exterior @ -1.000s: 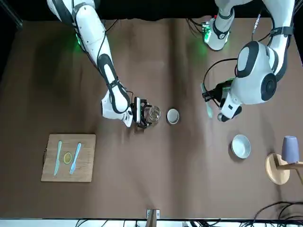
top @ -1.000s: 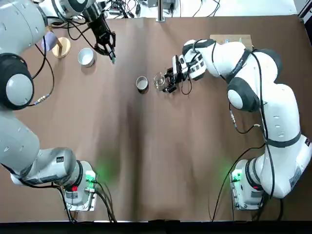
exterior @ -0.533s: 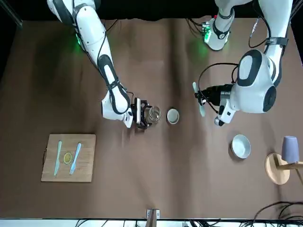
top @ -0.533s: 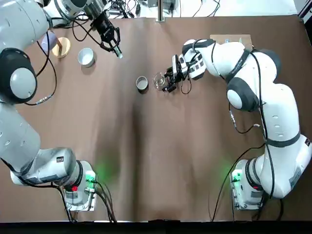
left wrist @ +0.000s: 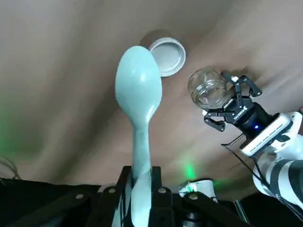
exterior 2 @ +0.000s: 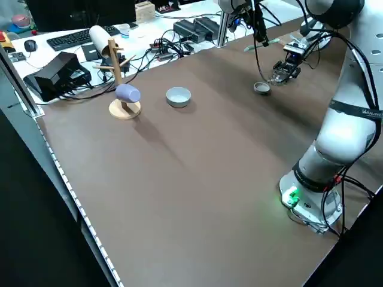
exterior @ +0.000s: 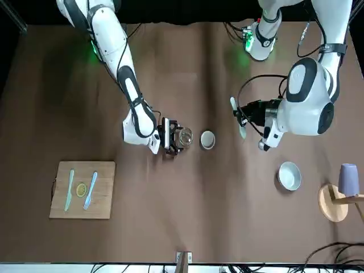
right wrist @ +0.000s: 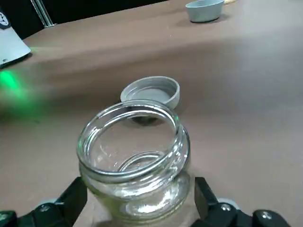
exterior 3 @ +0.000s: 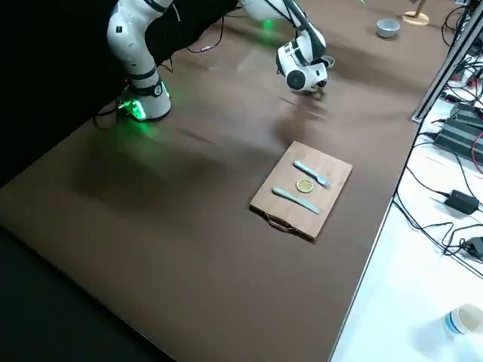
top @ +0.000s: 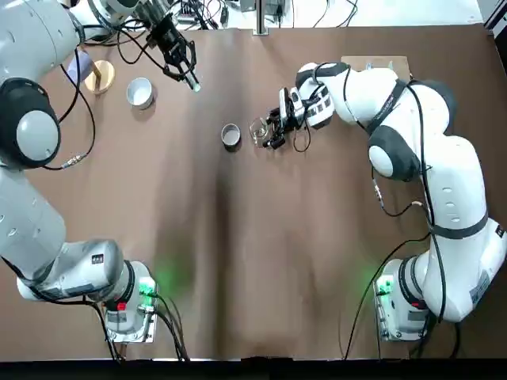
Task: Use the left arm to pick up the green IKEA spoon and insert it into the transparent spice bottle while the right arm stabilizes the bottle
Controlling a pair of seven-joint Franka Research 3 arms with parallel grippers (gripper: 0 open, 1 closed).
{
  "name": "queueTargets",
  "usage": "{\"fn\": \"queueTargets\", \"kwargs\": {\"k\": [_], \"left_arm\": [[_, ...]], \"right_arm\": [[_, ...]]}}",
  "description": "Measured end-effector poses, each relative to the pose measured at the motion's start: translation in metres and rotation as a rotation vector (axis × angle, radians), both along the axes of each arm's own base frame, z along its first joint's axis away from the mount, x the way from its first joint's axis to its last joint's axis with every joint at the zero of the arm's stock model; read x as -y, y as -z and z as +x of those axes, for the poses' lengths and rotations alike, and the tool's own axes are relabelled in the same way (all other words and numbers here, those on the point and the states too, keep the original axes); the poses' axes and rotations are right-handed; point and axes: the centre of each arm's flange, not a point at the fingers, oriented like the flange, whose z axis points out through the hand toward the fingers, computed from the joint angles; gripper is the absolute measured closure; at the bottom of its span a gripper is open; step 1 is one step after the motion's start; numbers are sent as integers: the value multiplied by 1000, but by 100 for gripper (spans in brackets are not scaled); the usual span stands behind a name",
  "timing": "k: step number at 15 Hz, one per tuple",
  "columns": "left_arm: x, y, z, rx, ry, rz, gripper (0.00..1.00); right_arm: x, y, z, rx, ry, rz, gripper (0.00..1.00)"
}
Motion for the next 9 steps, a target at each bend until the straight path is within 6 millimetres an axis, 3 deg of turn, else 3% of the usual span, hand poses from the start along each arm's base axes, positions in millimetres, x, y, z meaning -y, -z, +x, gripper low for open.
{"fn": "queueTargets", "kwargs": {"k": [7,9], "left_arm": [[10,19,8,-114,-61,-130,80],[19,19,15,-212,-128,-235,80]], "right_arm": [[-3,-3,1,-7,-15,27,0],[-3,-3,1,-7,-15,28,0]]}}
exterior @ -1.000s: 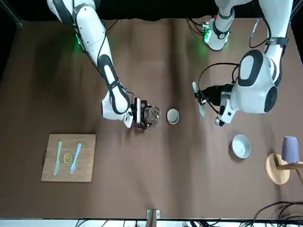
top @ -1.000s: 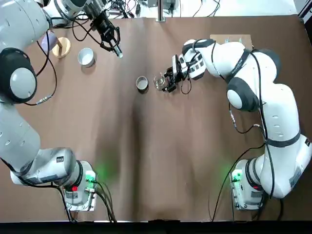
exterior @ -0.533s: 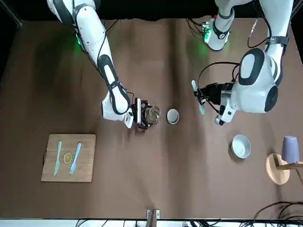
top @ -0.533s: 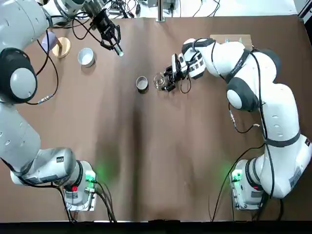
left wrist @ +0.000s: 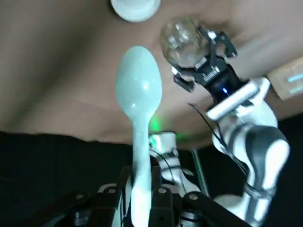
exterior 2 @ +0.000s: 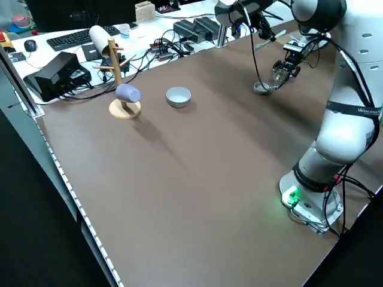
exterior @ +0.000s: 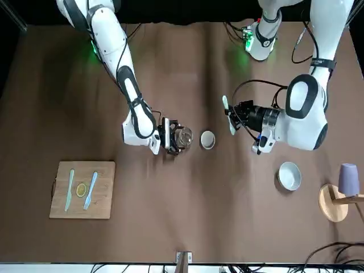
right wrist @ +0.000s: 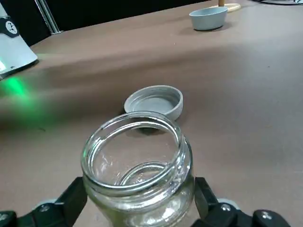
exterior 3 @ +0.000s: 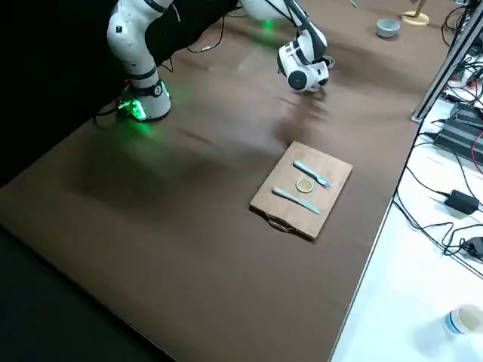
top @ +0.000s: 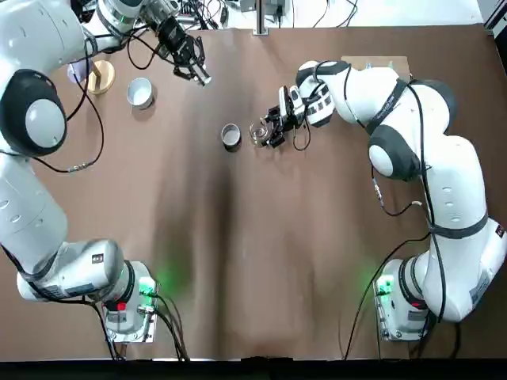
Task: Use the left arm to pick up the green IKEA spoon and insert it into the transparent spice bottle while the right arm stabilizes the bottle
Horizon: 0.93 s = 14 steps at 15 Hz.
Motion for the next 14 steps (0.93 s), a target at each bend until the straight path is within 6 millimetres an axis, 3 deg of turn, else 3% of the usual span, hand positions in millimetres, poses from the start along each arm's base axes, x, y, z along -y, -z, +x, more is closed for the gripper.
{"fn": "queueTargets", "kwargs": {"k": [4,8,14], "left_arm": [[20,10,8,-131,-103,-189,80],[30,56,21,-210,-207,-307,80],[82,112,15,-331,-318,-402,80]], "right_arm": [[0,0,0,-1,-1,1,0],[-4,-2,0,2,-6,6,0],[-6,-3,-1,4,-9,9,0]]}}
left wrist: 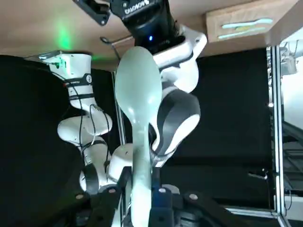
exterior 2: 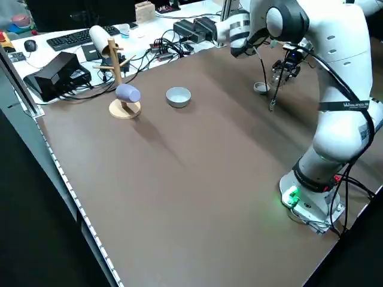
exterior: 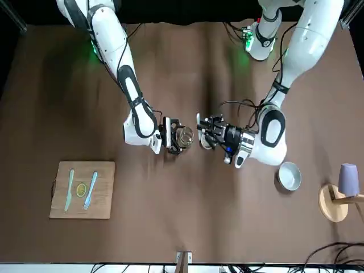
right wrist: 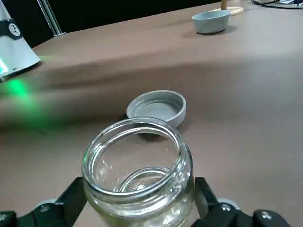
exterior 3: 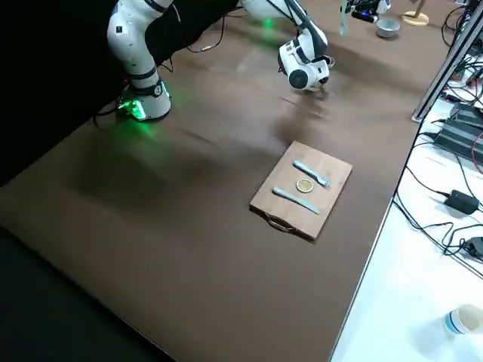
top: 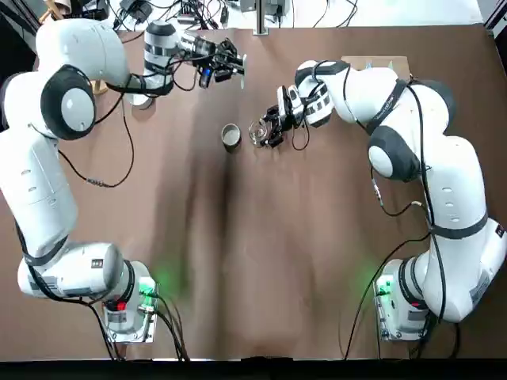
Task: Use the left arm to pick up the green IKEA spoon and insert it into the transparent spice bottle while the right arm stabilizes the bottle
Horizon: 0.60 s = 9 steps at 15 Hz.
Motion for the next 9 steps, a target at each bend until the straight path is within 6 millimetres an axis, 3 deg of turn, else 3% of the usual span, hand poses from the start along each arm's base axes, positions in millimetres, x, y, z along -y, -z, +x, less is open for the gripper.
{"fn": "queueTargets", "kwargs": {"k": [5,9], "left_arm": [[10,50,-8,-1,-18,-36,80],[20,66,-16,-30,-8,-41,80]], "right_arm": [[2,3,0,-7,-1,3,0],[5,5,1,-20,-8,18,0]]}}
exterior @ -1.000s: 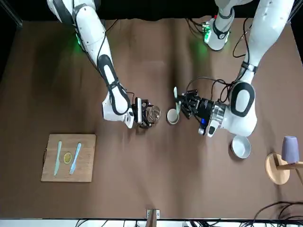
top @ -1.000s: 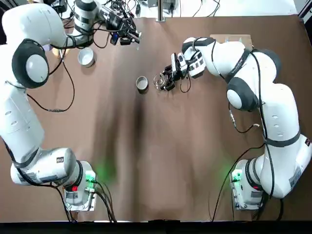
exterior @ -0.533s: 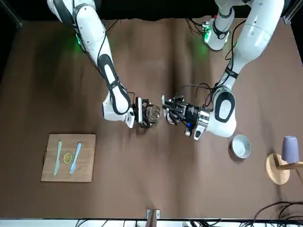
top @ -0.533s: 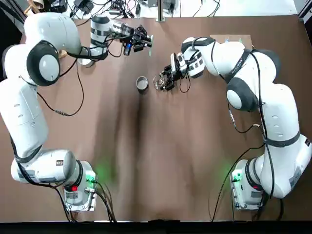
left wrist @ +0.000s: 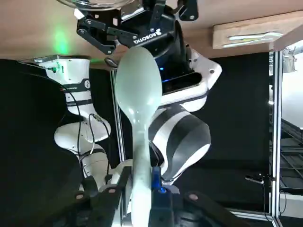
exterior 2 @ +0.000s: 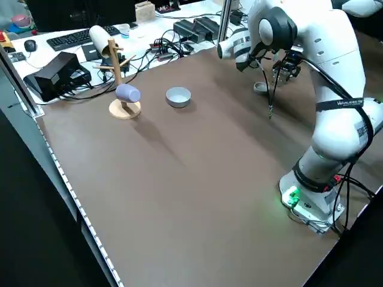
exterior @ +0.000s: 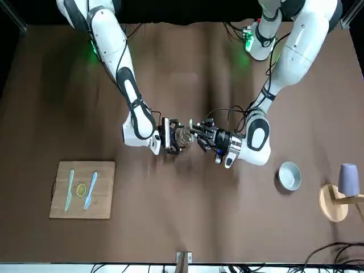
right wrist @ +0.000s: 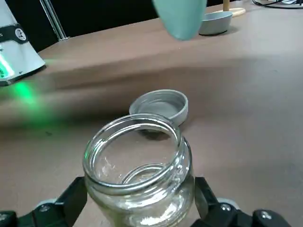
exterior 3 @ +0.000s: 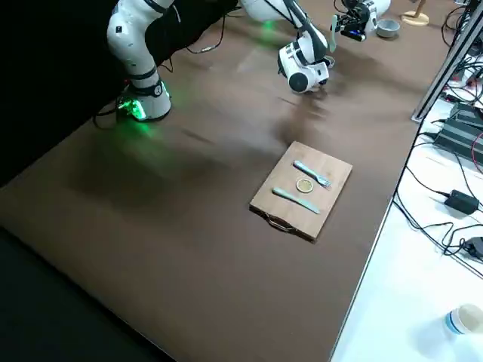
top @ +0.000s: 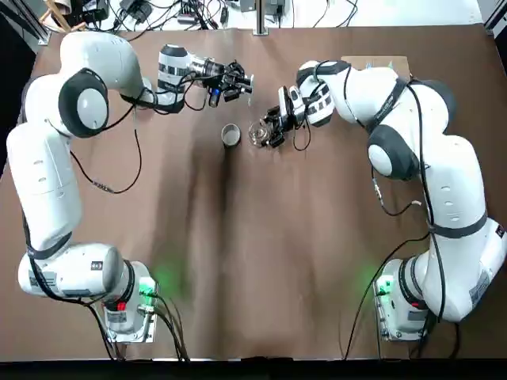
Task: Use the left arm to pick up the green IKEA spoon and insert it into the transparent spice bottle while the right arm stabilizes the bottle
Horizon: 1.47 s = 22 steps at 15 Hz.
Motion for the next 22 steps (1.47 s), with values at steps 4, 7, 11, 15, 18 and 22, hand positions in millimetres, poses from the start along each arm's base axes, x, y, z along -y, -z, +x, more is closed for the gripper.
{"fn": "queueTargets", "kwargs": {"k": [4,7,11,15,18,22], "left_arm": [[21,19,-15,-29,23,5,80],[30,33,-24,-52,36,9,80],[30,41,-26,-64,36,11,80],[30,45,-27,-71,35,12,80],[30,52,-29,-84,36,13,80],[29,61,-30,-94,31,18,80]], "right_arm": [[1,2,0,-2,0,-1,0],[1,2,0,-2,0,-1,0],[1,2,0,-2,-1,-1,0],[1,2,0,-2,-1,-1,0],[1,2,0,-2,-1,-1,0],[1,3,0,-2,0,-1,0]]}}
